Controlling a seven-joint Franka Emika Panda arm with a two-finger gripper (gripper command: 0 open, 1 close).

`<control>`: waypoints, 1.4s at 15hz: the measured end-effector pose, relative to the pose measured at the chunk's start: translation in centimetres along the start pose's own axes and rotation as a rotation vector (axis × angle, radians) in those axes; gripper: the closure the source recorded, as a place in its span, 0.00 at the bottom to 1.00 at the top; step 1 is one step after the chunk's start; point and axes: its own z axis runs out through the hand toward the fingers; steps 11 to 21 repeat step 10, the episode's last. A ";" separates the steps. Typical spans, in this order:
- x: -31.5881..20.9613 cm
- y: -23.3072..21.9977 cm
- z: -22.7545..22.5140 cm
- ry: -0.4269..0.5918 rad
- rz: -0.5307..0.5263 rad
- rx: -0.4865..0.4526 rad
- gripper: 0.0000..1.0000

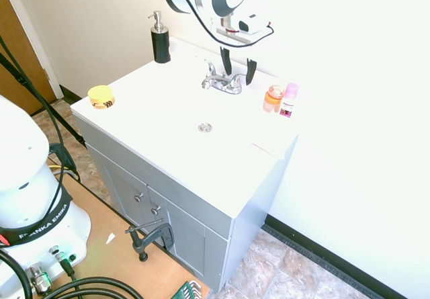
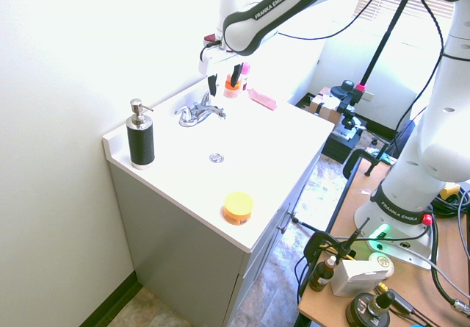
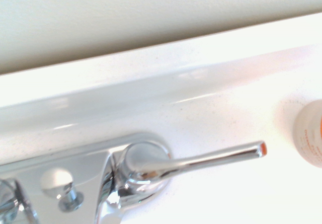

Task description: Turn off the cold water

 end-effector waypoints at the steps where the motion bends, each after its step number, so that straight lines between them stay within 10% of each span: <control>1: -0.8 0.1 -0.8 -0.008 -0.008 0.008 0.00; 21: -8.4 2.2 -3.5 -0.055 -0.083 0.027 0.00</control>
